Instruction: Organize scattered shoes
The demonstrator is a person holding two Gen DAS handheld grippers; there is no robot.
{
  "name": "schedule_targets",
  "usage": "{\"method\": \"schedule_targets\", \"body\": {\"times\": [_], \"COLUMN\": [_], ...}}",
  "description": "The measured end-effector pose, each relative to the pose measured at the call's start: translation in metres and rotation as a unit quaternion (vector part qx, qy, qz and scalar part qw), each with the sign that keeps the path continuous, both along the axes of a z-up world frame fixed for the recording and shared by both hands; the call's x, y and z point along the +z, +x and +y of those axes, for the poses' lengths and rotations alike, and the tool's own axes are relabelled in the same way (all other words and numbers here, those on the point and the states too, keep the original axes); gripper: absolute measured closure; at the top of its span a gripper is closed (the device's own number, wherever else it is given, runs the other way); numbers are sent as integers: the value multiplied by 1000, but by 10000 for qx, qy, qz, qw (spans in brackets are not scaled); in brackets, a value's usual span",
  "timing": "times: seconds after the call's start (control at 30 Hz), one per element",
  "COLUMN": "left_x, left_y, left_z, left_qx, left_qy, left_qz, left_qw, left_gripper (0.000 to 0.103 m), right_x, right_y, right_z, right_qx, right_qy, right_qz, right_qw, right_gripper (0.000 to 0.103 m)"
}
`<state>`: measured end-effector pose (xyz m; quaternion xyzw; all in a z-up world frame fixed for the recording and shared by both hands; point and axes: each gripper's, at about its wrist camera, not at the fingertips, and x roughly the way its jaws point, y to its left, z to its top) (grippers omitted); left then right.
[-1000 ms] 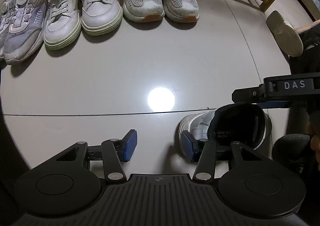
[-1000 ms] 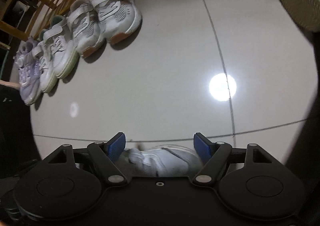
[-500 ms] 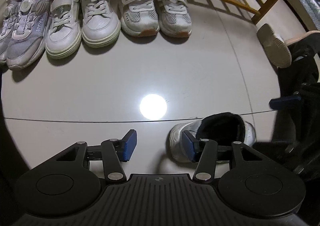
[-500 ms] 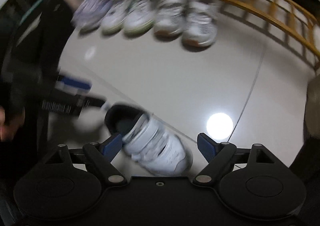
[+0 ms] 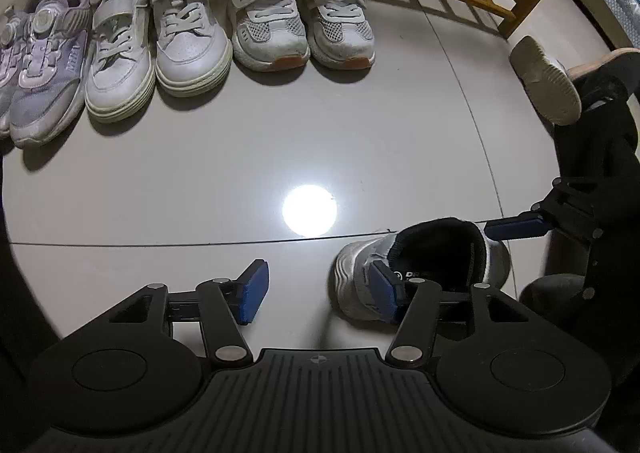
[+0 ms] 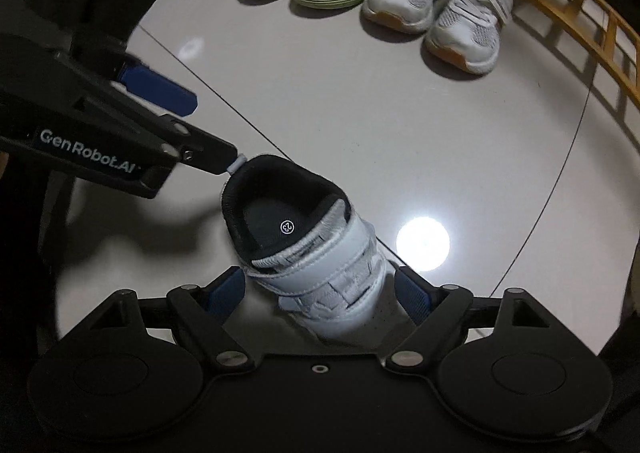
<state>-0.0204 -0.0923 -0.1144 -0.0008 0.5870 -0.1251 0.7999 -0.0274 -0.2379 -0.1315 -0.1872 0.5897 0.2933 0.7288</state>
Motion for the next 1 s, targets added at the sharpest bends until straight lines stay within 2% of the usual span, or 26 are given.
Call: {"method": "schedule_targets", "body": {"times": [0.17, 0.27, 0.33, 0.47, 0.7, 0.8, 0.93, 1.0], "left_x": [0, -2, -5, -6, 1, 3, 13, 11], "left_y": [2, 2, 4, 10, 16, 16, 16, 21], "left_z": [-2, -4, -6, -4, -13, -12, -19, -27], "left_qx": [52, -24, -35, 88, 12, 63, -120, -207], "left_qy": [30, 191, 327, 281, 226, 17, -152, -29], "left_qz": [-7, -63, -89, 45, 134, 192, 57, 17], "left_qw": [10000, 9998, 9994, 9996, 9997, 9998, 9998, 9998], "left_gripper": [44, 33, 31, 31, 30, 30, 30, 30], "right_x": [-1, 0, 1, 1, 1, 1, 1, 1], "right_y": [-1, -2, -1, 1, 3, 3, 4, 5], "right_z": [2, 1, 0, -3, -7, -9, -11, -12], "right_qx": [39, 11, -10, -67, -167, -199, -243, -265], "right_qy": [-27, 17, 58, 109, 118, 127, 142, 149], "right_qz": [1, 23, 55, 107, 114, 128, 140, 146], "right_qw": [10000, 10000, 10000, 9999, 9997, 9996, 9995, 9994], "right_gripper": [19, 19, 19, 19, 19, 19, 19, 19]}}
